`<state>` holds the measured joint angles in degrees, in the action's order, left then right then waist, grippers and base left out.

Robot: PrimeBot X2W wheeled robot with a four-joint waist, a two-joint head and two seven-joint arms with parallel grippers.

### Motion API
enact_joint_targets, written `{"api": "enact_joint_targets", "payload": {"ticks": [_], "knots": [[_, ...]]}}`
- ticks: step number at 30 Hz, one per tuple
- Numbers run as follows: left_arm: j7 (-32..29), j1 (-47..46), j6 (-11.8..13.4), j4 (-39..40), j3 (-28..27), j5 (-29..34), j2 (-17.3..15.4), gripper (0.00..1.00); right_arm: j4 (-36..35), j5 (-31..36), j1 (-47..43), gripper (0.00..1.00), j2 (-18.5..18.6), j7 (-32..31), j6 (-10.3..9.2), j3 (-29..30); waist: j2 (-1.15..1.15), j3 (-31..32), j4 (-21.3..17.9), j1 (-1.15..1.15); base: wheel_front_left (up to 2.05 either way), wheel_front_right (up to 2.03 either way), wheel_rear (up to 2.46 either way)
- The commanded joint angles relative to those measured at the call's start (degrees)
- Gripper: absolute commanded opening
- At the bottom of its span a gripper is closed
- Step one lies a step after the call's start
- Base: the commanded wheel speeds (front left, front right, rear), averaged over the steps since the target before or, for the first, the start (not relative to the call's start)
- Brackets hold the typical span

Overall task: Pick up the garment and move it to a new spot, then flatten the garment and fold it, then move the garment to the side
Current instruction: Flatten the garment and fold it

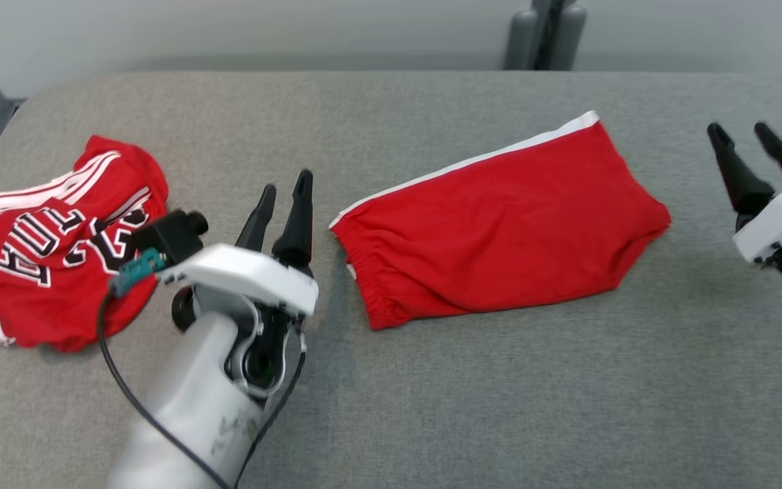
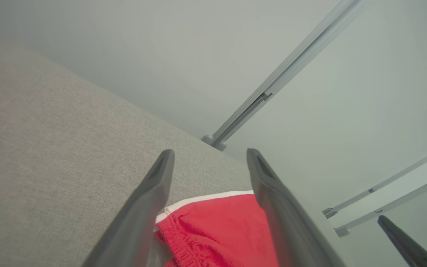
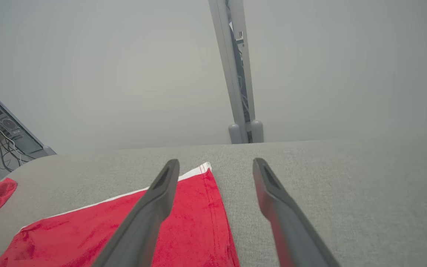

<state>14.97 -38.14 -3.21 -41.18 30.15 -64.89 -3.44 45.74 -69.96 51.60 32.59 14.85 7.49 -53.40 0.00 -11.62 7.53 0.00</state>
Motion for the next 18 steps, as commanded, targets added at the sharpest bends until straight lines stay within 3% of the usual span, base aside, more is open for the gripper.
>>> {"api": "enact_joint_targets", "payload": {"ticks": [1,7,12,18], "knots": [[0.1,2.0,0.9,1.5,-1.4,3.0,-0.3,1.0,-0.4,2.4,-0.4,1.0,0.2,0.6,0.0,2.1,0.0,1.9,-2.0,0.0,0.0,0.0,0.0],[0.1,16.0,5.0,13.8,-8.4,25.1,-0.2,1.0,-6.2,20.4,-10.5,1.0,-3.7,0.4,0.0,17.1,0.0,4.7,-4.4,0.0,0.0,0.0,0.0],[0.1,25.2,6.0,20.9,-12.8,31.4,0.4,1.0,-9.2,27.0,-20.2,1.0,-8.5,0.4,0.0,27.3,0.0,6.3,-4.8,0.0,0.0,0.0,0.0],[0.1,32.8,7.8,26.9,-12.5,34.2,0.4,1.0,-10.9,31.1,-27.2,1.0,-12.5,0.4,0.0,34.1,0.0,7.6,-3.8,0.0,0.0,0.0,0.0]]}}
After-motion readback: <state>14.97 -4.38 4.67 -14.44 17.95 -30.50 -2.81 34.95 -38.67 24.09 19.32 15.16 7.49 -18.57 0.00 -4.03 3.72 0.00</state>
